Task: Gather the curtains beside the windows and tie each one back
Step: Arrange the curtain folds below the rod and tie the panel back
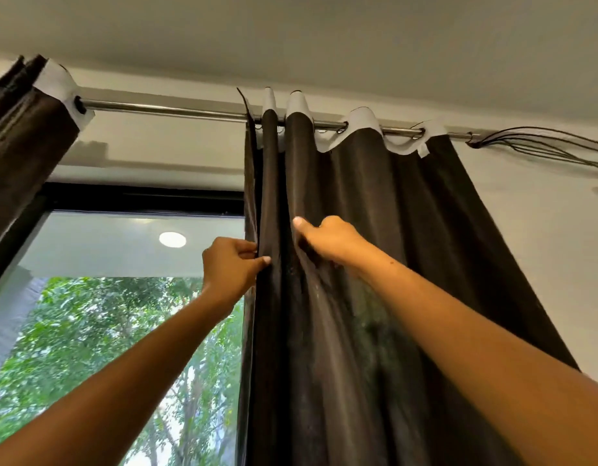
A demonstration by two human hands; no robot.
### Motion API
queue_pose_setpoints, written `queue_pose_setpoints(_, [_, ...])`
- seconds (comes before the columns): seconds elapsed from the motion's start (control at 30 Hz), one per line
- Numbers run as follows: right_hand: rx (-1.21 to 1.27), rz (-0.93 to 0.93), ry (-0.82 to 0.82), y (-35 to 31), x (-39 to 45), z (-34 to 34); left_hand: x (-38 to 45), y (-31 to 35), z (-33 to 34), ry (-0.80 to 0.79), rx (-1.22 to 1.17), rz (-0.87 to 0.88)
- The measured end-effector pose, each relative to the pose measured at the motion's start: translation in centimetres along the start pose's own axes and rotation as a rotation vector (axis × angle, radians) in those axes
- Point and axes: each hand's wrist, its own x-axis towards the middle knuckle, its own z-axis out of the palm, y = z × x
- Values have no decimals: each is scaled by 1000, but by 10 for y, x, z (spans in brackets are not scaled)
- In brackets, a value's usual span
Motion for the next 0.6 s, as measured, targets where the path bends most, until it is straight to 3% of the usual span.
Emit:
queue_pose_setpoints(0.07, [-32, 30, 224, 20, 10, -17, 6, 4, 17, 38, -12, 15])
queue_pose_setpoints(0.13, [-258, 69, 365, 45, 16, -28, 11, 6, 28, 75, 7, 30])
queue_pose_setpoints(0.2, [-404, 121, 370, 69, 20, -35, 16, 7, 33, 99, 26, 31])
queue_pose_setpoints(0.33, [-332, 244, 289, 102, 25, -39, 19, 9, 33, 148, 114, 26])
queue_pose_setpoints(0.5, [-316, 200, 439, 105, 26, -31, 19, 4, 21, 149, 165, 23])
queue_pose_setpoints(0.6, [-203, 156, 404, 86, 25, -22, 20, -2, 12, 149, 191, 25])
